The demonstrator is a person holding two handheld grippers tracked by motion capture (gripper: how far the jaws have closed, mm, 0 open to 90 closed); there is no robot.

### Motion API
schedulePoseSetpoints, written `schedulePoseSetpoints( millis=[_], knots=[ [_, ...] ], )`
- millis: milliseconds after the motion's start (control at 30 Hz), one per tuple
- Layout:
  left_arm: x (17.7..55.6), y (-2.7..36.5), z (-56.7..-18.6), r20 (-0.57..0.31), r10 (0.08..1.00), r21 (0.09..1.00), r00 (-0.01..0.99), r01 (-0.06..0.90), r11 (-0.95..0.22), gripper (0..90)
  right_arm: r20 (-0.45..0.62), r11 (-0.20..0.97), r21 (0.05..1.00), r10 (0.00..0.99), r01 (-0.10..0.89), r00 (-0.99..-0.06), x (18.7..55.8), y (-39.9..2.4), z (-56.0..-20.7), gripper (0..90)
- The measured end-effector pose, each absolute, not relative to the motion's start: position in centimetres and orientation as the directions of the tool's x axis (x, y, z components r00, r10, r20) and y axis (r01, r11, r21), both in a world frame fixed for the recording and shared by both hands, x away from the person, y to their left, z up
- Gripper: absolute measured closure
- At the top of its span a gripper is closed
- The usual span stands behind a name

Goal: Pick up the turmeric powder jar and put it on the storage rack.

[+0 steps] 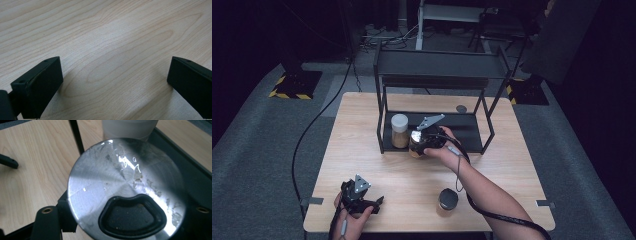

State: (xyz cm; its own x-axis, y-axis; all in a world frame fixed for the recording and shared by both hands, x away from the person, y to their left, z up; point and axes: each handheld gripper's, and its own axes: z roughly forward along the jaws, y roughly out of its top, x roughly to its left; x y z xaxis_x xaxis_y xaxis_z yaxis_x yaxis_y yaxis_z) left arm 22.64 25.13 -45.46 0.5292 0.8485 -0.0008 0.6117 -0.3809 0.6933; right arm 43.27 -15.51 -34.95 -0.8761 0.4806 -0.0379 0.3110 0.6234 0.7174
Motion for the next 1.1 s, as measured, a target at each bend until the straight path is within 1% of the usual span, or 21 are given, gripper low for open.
schedulePoseSetpoints(
  millis=[267, 500, 1100],
  knots=[
    [22.7, 25.1, -45.4, 0.0, 0.848, 0.692, 0.53, 0.612, -0.383, 0.0, -0.047, 0.61, 0.719, 0.52, 0.332, -0.853, 44.5, -15.3, -34.7, 31.7],
    [22.6, 25.1, -45.5, -0.001, 0.849, 0.693, 0.529, 0.612, -0.381, 0.0, -0.06, 0.61, 0.711, 0.547, 0.349, -0.835, 45.4, -14.8, -35.4, 31.7],
    [22.7, 25.1, -45.4, -0.001, 0.849, 0.693, 0.528, 0.612, -0.381, 0.0, -0.033, 0.584, 0.703, 0.596, 0.405, -0.802, 47.0, -15.1, -37.3, 31.6]
  ],
)
